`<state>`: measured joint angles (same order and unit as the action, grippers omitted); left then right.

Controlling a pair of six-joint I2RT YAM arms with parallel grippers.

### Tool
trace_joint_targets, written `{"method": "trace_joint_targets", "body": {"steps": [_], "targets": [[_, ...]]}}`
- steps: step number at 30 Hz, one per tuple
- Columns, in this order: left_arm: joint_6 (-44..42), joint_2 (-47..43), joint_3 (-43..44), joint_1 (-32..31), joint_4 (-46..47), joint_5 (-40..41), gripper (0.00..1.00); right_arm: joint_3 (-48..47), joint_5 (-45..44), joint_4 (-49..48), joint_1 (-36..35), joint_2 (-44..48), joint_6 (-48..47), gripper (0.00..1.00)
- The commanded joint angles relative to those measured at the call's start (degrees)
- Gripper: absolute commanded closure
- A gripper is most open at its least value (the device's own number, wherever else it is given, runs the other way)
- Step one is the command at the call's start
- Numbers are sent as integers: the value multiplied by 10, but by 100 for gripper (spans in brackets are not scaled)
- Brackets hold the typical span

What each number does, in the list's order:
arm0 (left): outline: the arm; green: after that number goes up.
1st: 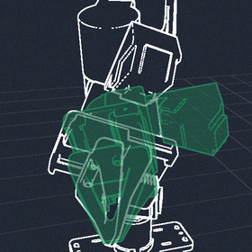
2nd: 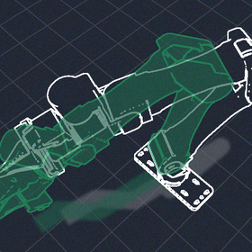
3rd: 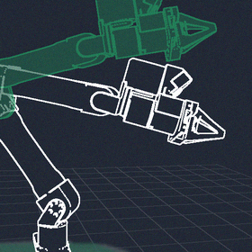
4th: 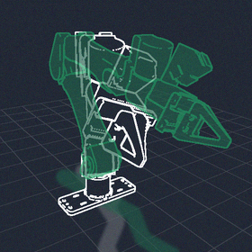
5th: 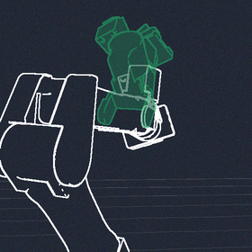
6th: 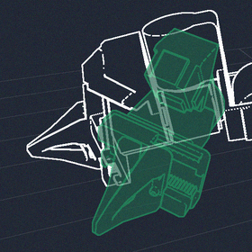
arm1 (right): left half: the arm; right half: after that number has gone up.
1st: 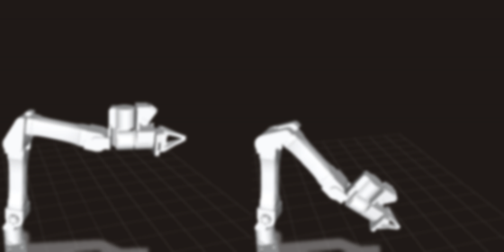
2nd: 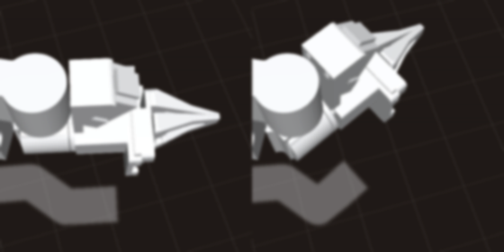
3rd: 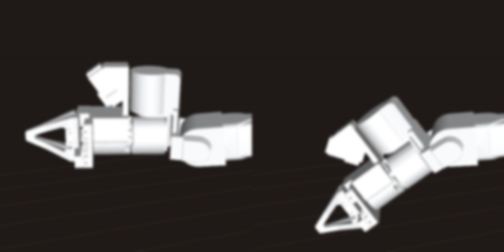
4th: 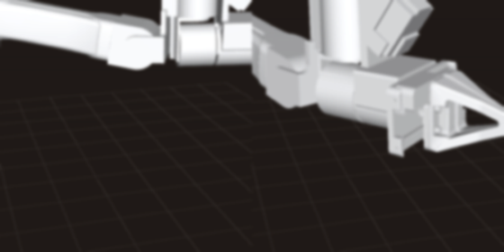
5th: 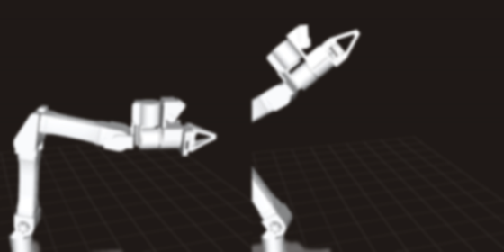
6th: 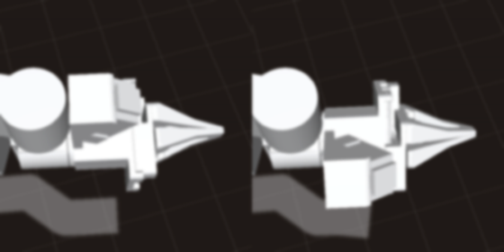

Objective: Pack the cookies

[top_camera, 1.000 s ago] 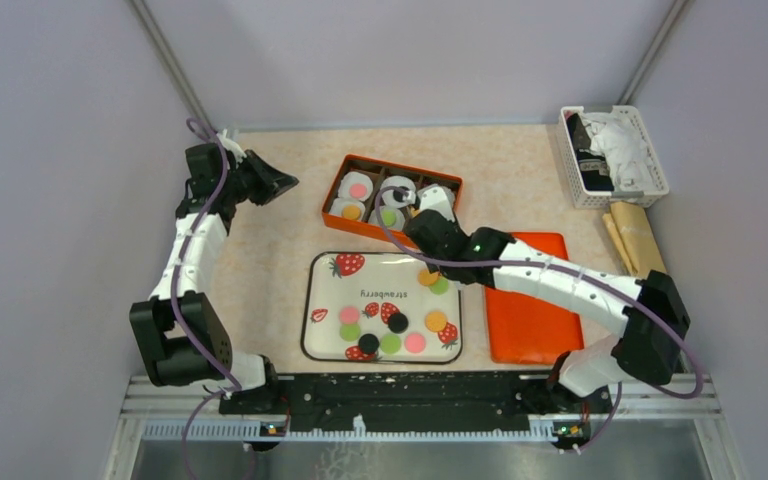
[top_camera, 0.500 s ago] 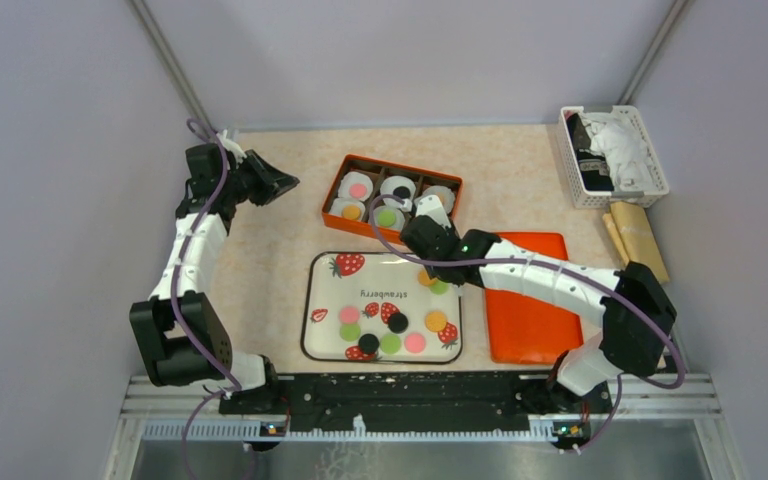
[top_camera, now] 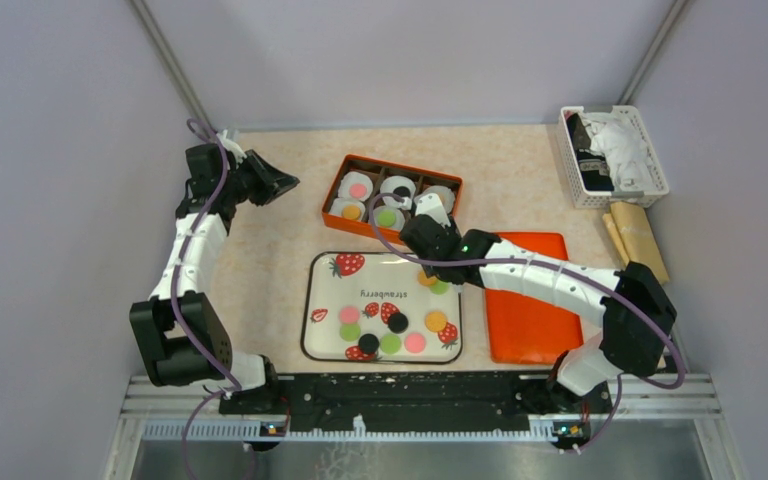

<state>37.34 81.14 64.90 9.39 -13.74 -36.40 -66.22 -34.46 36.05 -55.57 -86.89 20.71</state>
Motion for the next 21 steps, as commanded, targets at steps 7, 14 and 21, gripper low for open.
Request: {"method": "trace_joint_targets", "body": {"steps": [7, 14, 21], "targets": [[-10, -3, 0, 3, 18, -10, 75, -24, -27, -28, 4, 13, 0, 52], [-9, -4, 1, 2, 20, -11, 76, -51, -60, -18, 4, 31, -4, 59], [-4, -2, -6, 1, 36, -19, 80, -80, -76, -12, 67, 41, -17, 64]]}}
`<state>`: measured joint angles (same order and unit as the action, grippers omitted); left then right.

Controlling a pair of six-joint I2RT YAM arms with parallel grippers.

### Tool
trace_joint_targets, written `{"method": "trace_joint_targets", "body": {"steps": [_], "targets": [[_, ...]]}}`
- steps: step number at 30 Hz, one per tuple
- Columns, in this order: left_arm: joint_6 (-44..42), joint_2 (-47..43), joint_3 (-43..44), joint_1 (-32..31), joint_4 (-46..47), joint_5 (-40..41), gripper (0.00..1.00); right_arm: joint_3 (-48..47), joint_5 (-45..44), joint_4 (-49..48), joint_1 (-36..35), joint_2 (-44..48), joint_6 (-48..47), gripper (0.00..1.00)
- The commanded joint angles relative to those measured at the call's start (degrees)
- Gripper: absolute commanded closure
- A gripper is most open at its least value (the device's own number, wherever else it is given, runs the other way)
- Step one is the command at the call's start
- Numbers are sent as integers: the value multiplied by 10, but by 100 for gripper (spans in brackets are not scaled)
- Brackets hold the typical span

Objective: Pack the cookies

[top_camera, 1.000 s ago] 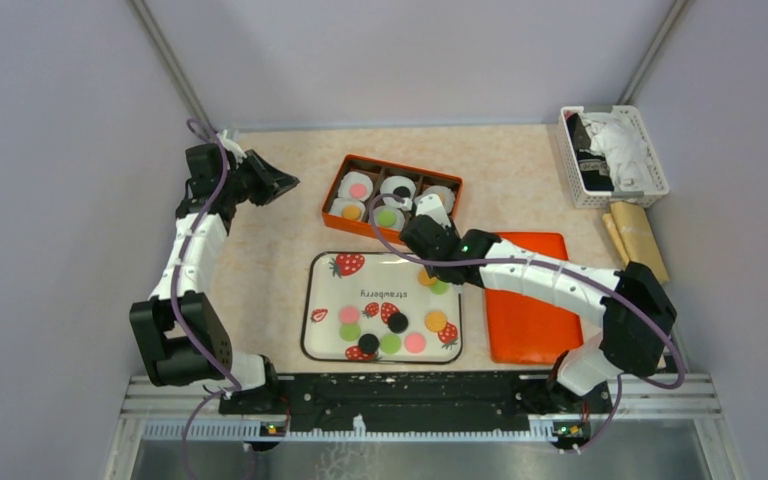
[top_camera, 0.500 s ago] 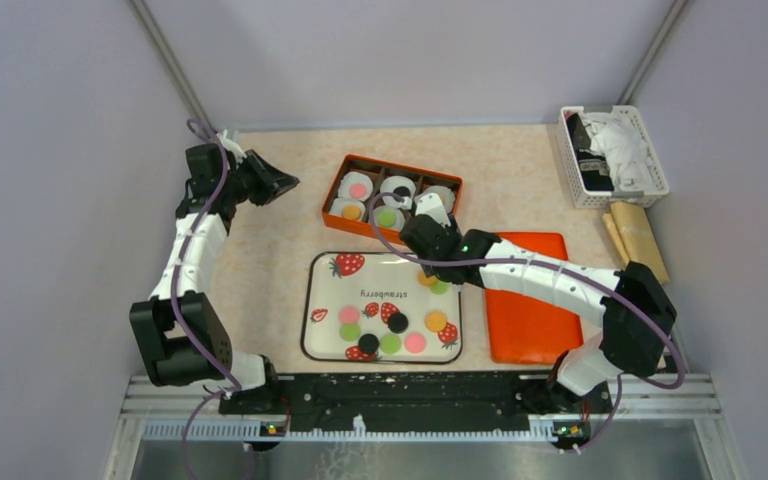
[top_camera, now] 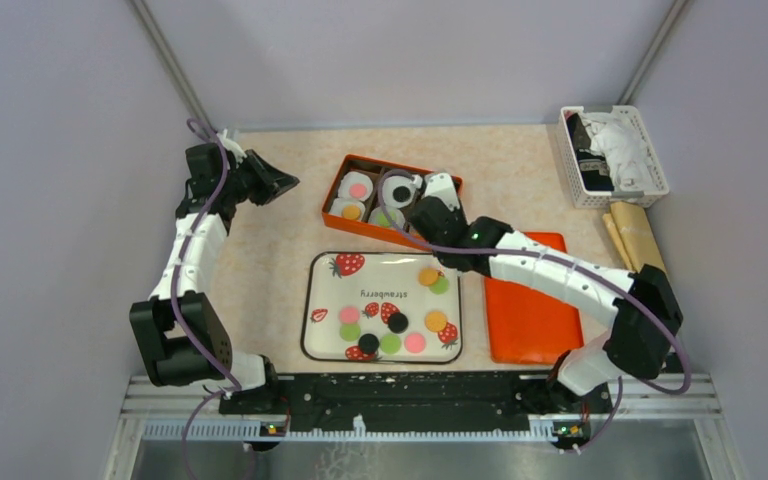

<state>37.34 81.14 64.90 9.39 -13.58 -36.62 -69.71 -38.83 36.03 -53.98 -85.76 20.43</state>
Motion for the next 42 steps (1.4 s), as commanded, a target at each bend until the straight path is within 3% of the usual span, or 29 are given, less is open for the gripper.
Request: {"method": "trace_joint_targets", "body": {"steps": [1, 5, 10, 21, 29, 37, 41, 42], "targets": [[-2, -1, -8, 1, 38, -20, 80, -52, -31, -7, 71, 24, -16, 63], [1, 8, -14, -7, 49, -21, 85, -82, 3, -18, 166, -9, -24, 63], [3, 25, -9, -19, 60, -24, 92, -124, 110, -70, 277, -86, -33, 63], [2, 47, -5, -34, 63, -3, 97, -272, 261, -112, 410, -344, -80, 62], [5, 72, 7, -55, 64, 18, 99, -295, 254, -102, 443, -412, -95, 61], [4, 93, 15, -83, 61, 34, 100, -359, 185, -60, 459, -455, -98, 59], [-2, 105, 19, -90, 62, 46, 100, -393, 197, -43, 464, -471, -107, 54], [-3, 109, 20, -91, 63, 48, 100, -396, 202, -45, 465, -469, -108, 48]]}}
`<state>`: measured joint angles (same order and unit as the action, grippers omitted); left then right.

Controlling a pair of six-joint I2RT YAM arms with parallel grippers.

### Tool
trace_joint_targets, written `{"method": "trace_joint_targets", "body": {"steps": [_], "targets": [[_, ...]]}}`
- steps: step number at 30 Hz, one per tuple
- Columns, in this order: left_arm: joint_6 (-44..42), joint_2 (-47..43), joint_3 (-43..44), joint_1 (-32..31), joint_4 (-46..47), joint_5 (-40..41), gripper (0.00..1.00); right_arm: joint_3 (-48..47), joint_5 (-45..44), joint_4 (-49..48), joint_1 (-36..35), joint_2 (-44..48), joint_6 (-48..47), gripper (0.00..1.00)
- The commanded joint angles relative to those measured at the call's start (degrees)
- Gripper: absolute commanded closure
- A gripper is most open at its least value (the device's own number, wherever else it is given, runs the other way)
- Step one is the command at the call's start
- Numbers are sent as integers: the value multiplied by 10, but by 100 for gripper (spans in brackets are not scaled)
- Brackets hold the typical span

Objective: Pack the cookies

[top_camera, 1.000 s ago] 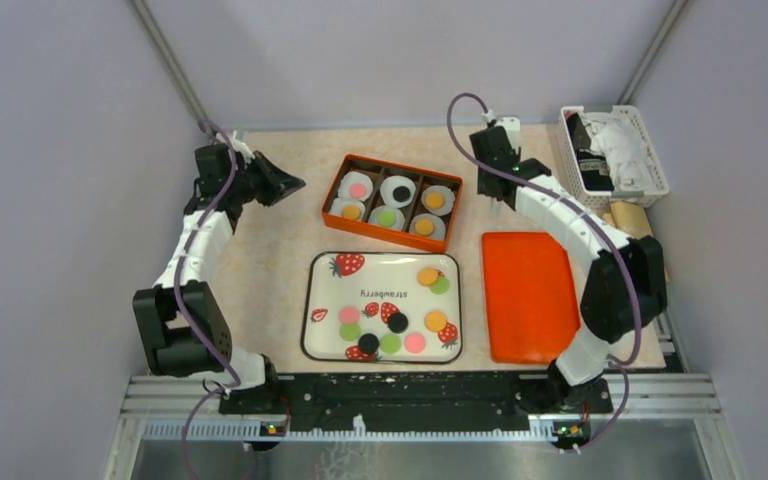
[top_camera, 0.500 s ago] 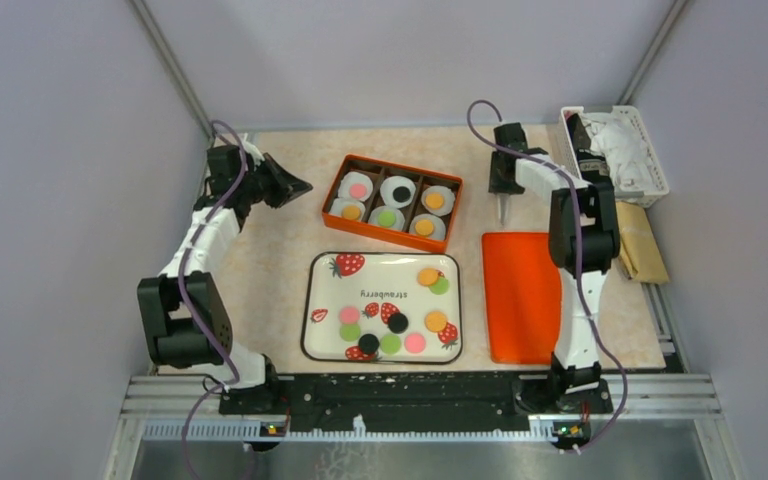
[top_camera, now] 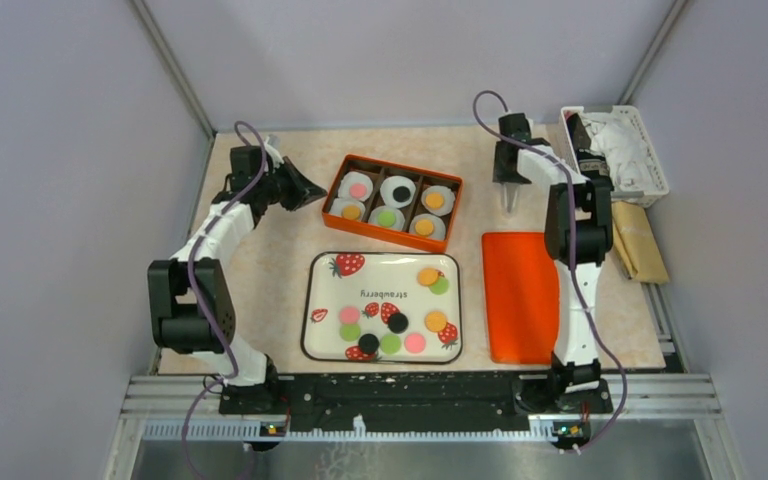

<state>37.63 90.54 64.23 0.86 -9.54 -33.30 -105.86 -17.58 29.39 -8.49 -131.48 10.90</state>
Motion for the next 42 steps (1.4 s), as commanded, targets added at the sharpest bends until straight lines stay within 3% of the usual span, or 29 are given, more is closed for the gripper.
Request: {"method": "trace_joint_targets", "body": {"steps": [1, 4, 7, 11, 18, 28, 36, 42], "targets": [[-8, 21, 29, -7, 23, 20, 100, -31, -7, 15, 10, -5, -14, 42], [-13, 44, 35, -7, 21, 31, 100, 11, 0, -37, 10, 31, -12, 24], [-18, 66, 42, -19, 21, 42, 100, 37, 19, -72, 10, 69, -11, 17], [-27, 97, 65, -32, 23, 57, 100, 54, 51, -79, 9, 127, 2, 22], [-53, 144, 115, -72, -16, 124, 100, 218, 83, -123, -17, 285, 40, 34], [-87, 165, 117, -128, -138, 304, 100, 389, 58, -63, -144, 438, 83, 31], [-85, 138, 73, -154, -146, 298, 100, 490, 42, -39, -165, 499, 131, 32], [-79, 105, 49, -161, -149, 293, 100, 532, 58, -48, -165, 490, 143, 37]]}}
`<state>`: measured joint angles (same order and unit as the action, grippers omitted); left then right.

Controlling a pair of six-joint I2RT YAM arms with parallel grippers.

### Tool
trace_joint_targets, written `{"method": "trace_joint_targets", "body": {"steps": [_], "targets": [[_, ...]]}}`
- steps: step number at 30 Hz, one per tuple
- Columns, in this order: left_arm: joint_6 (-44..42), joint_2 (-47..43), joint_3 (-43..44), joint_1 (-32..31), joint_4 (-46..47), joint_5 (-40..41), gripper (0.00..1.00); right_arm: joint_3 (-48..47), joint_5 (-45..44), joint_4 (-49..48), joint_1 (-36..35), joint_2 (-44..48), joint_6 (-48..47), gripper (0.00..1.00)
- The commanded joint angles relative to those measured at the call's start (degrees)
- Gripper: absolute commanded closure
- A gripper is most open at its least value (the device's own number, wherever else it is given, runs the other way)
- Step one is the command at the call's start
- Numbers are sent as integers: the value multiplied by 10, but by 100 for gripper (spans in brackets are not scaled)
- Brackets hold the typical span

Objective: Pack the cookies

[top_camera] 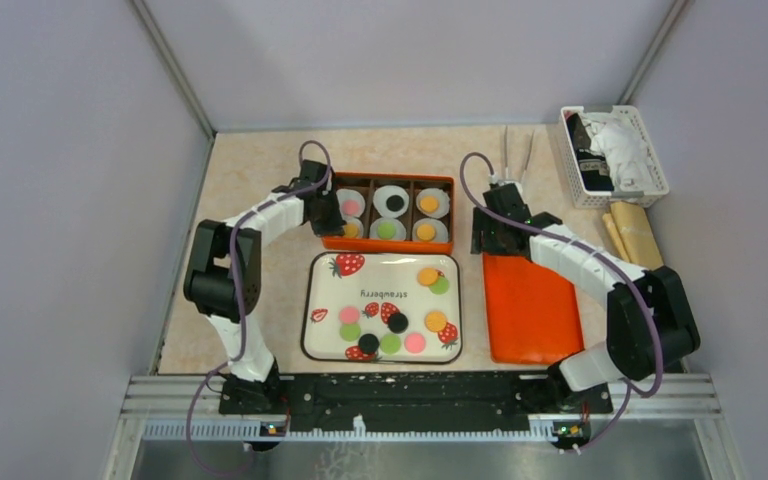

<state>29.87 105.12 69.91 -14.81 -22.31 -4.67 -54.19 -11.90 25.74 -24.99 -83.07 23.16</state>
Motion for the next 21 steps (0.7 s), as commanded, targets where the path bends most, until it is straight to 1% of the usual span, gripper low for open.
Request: {"method": "trace_joint_targets", "body": {"steps": [1, 3, 6, 10, 13, 14, 15, 19, 21], "targets": [[-2, -47, -3, -4, -27, 11, 100, 21, 3, -12, 0, 1, 21, 40], [-2, -65, 8, -4, -35, 13, 100, 28, 6, -17, -3, -9, 24, 48], [-7, -105, 23, -5, -21, -5, 100, 35, 3, -25, -5, -25, 30, 57], [-12, -158, 30, -5, 12, -26, 89, 38, 2, -30, -6, -53, 33, 58], [-21, -177, 29, -5, 30, -22, 85, 39, 1, -37, -9, -75, 34, 58], [-24, -178, 30, -5, 31, -21, 84, 40, 1, -39, -9, -82, 34, 61], [-26, -178, 32, -5, 33, -21, 84, 40, 1, -43, -9, -87, 35, 65], [-31, -170, 39, -5, 47, -53, 85, 31, 4, -38, -9, -114, 36, 92], [-34, -167, 38, -5, 75, -88, 84, 22, 4, -28, -10, -126, 34, 100]]}}
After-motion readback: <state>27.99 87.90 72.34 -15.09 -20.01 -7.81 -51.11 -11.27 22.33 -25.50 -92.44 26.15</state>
